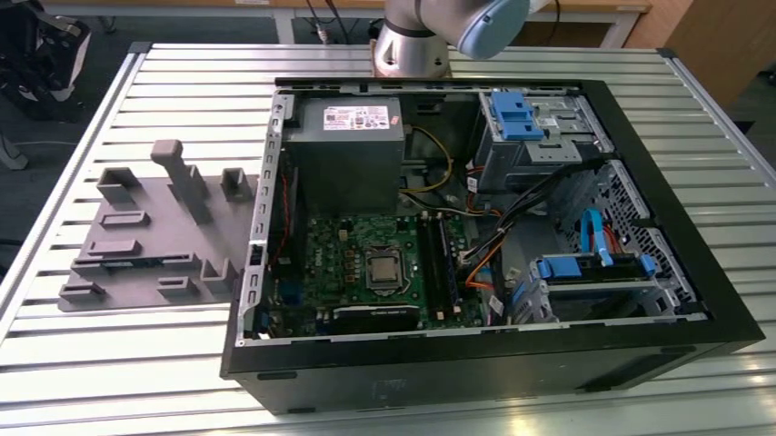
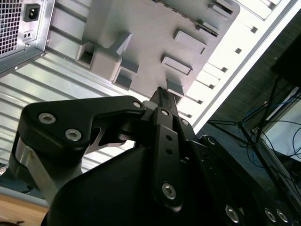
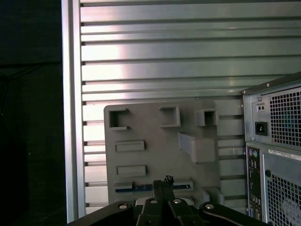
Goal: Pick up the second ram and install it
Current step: 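Pick up the second ram and move it above second insertion slot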
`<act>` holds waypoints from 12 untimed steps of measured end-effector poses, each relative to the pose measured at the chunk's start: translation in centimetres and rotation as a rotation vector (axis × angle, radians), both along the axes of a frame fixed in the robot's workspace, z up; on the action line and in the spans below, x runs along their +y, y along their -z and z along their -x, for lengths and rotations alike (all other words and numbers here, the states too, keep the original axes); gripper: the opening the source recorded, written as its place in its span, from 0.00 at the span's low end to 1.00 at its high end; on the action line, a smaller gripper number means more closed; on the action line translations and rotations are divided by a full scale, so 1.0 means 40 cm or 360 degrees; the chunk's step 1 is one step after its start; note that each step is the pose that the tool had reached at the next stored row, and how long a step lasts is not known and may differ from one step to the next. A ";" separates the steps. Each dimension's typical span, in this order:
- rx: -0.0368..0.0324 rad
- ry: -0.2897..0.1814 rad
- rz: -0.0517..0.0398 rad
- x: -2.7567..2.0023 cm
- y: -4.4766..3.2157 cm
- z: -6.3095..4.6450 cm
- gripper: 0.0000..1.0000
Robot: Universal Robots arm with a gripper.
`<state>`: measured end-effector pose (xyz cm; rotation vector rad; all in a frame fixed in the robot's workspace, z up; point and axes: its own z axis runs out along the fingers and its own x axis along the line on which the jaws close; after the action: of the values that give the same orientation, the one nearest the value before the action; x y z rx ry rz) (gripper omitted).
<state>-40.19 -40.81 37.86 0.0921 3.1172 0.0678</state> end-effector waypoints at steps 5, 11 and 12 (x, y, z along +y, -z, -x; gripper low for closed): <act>0.0000 -0.0005 0.0000 0.000 0.000 0.000 0.11; 0.0000 -0.0070 0.0000 0.000 0.000 0.001 0.11; 0.0000 -0.0093 0.0001 0.000 0.000 0.001 0.11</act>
<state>-40.23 -40.81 37.86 0.0011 3.1197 0.0683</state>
